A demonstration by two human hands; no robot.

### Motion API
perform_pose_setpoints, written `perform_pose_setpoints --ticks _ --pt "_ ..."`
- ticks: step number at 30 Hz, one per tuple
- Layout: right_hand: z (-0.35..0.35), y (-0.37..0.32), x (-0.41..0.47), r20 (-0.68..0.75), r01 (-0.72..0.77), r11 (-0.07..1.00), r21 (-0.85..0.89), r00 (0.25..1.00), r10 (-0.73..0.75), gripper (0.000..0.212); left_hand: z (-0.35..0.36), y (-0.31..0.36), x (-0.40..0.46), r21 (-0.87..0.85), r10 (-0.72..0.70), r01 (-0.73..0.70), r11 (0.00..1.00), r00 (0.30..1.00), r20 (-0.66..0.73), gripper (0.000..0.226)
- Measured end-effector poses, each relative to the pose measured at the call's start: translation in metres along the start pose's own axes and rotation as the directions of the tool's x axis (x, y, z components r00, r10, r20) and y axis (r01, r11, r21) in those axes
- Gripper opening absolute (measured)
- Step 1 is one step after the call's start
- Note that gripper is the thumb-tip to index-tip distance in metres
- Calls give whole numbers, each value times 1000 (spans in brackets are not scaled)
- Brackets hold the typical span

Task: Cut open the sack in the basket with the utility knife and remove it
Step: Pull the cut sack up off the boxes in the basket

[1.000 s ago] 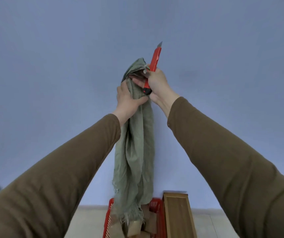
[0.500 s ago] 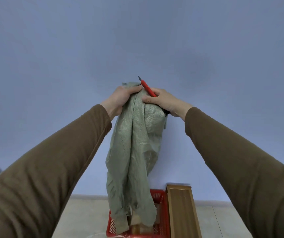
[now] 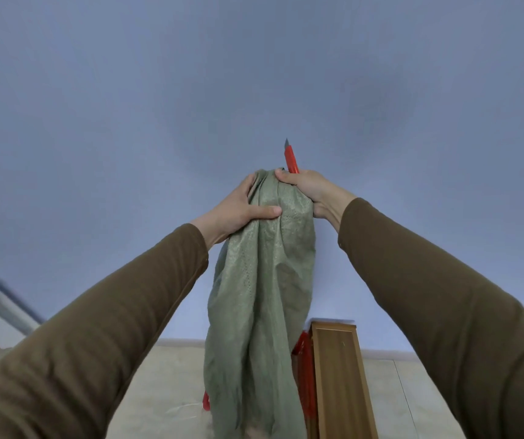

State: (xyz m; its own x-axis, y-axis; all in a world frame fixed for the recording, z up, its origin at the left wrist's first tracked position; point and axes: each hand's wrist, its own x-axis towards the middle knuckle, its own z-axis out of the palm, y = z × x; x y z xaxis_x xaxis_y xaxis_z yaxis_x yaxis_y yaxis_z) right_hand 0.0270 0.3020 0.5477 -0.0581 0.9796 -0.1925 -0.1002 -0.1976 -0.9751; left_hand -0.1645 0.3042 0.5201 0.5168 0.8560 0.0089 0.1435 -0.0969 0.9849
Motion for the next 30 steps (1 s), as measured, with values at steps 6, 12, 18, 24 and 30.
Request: perform_pose_setpoints --ticks 6,12,18,24,30 --pt "-14 24 -9 -81 225 916 -332 961 -266 31 -5 -5 3 -66 -81 69 995 975 -205 31" --pt "-11 45 -18 180 325 874 -362 944 -277 77 4 6 5 -190 -214 161 968 929 -303 33" --pt "-13 54 -12 -36 245 948 -203 966 -257 41 20 0 1 -376 -267 190 907 950 -162 49" --pt "-9 60 -9 -142 -6 967 255 989 44 28 28 -22 -11 -18 -45 42 999 987 -153 111" --pt "8 63 -5 -27 -218 916 336 970 240 23 32 -32 -13 71 44 -36 997 992 -115 122"
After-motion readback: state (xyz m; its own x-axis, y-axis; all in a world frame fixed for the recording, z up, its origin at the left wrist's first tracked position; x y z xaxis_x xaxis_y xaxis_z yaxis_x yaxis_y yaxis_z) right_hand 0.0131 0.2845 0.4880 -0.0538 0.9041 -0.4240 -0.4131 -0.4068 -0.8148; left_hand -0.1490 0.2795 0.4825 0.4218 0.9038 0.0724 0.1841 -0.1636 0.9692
